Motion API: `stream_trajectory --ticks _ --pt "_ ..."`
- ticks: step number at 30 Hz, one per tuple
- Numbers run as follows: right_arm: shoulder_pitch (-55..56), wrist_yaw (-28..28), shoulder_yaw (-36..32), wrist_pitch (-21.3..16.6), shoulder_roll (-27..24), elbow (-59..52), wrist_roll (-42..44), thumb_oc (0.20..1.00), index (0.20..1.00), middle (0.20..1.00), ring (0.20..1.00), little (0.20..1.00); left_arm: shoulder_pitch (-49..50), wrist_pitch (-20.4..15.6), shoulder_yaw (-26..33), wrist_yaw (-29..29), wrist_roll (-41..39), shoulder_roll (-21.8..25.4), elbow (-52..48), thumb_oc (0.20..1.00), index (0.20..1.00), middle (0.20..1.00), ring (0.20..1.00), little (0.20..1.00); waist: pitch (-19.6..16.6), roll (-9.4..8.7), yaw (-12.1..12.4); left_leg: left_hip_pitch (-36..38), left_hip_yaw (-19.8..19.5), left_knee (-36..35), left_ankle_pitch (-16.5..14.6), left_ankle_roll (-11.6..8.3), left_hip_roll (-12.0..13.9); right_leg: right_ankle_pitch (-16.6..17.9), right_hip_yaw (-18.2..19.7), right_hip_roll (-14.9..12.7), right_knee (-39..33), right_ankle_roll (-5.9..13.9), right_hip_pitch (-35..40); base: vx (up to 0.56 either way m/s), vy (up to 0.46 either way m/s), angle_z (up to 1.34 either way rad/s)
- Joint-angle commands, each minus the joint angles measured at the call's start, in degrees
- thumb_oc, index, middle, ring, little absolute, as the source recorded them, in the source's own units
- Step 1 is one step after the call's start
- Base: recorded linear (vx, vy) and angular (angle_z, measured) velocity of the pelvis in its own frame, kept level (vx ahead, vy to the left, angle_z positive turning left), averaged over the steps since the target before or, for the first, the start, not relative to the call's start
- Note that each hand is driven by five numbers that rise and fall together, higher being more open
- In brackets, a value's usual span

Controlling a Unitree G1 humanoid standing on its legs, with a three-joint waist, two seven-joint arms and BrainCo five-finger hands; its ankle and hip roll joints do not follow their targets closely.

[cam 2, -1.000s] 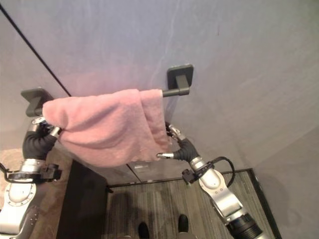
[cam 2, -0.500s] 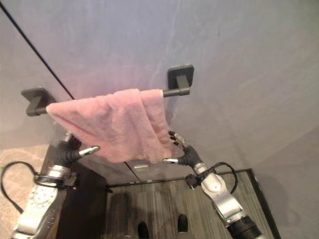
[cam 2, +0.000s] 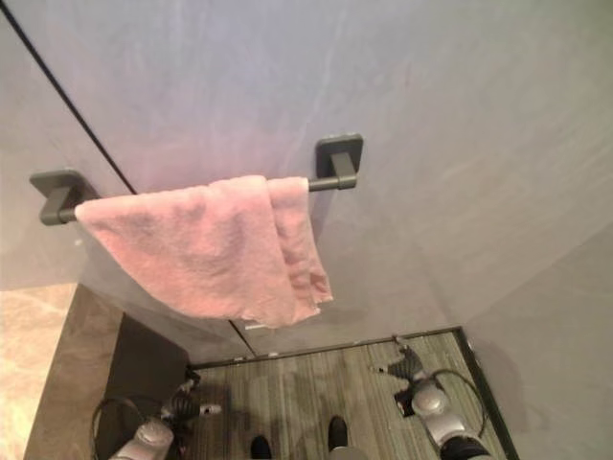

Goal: Put brush and paste in cup on sink, flatten towel.

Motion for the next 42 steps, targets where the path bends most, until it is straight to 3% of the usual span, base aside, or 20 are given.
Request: stream_trajectory --ticks 1,3,10,34,42 --pt "-3.1 -0.8 2.7 -0.6 2.6 8.5 -2.3 1.0 1.0 1.0 1.0 1.0 -4.0 0.0 2.0 2.1 0.6 -0.6 7.8 1.0 1.0 1.0 1.0 1.0 -2.9 -1.81 0.1 2.1 1.1 0.7 -4.3 -1.48 3.7 -1.8 -1.3 -3.8 0.3 2.92 1.0 0.02 -0.019 0.03" --pt "-3.0 -0.4 1.4 0.4 5.2 17.5 -2.9 1.0 1.0 1.0 1.0 1.0 -3.9 1.4 3.5 1.8 1.8 -1.6 14.3 1.0 1.0 1.0 1.0 1.0 -3.6 -1.86 0.2 2.3 1.2 0.7 -4.3 -1.63 3.7 -1.9 -1.3 -3.6 0.3 2.74 1.2 0.01 -0.013 -0.02" --pt "-0.1 0.8 -2.1 2.4 6.7 25.5 -3.9 1.0 1.0 1.0 1.0 1.0 -2.1 1.7 6.5 -0.4 0.4 -2.7 17.8 1.0 1.0 1.0 1.0 1.0 -4.6 -1.75 0.1 2.2 0.9 0.7 -4.4 -1.78 3.8 -2.1 -1.6 -3.6 0.3 2.52 1.3 0.0 -0.006 -0.02" --pt "-0.4 2.8 -1.6 2.4 6.9 25.7 -1.8 1.0 1.0 1.0 1.0 1.0 -4.4 1.1 6.6 -3.3 -15.8 -8.3 15.2 1.0 1.0 1.0 1.0 1.0 -4.6 -1.04 0.0 2.0 -0.4 0.7 -3.8 -1.9 4.0 -2.2 -2.8 -3.5 0.3 2.29 2.0 0.0 -0.001 0.01" --pt "-0.3 2.9 -2.3 2.4 6.4 25.9 -2.2 1.0 1.0 1.0 1.0 1.0 -4.1 1.4 8.5 -3.7 -15.3 -7.3 16.4 1.0 1.0 1.0 1.0 1.0 -4.6 -1.27 0.1 1.7 -0.5 0.7 -3.6 -2.14 4.2 -2.3 -3.2 -3.3 0.3 2.1 2.0 0.0 -0.01 0.02"
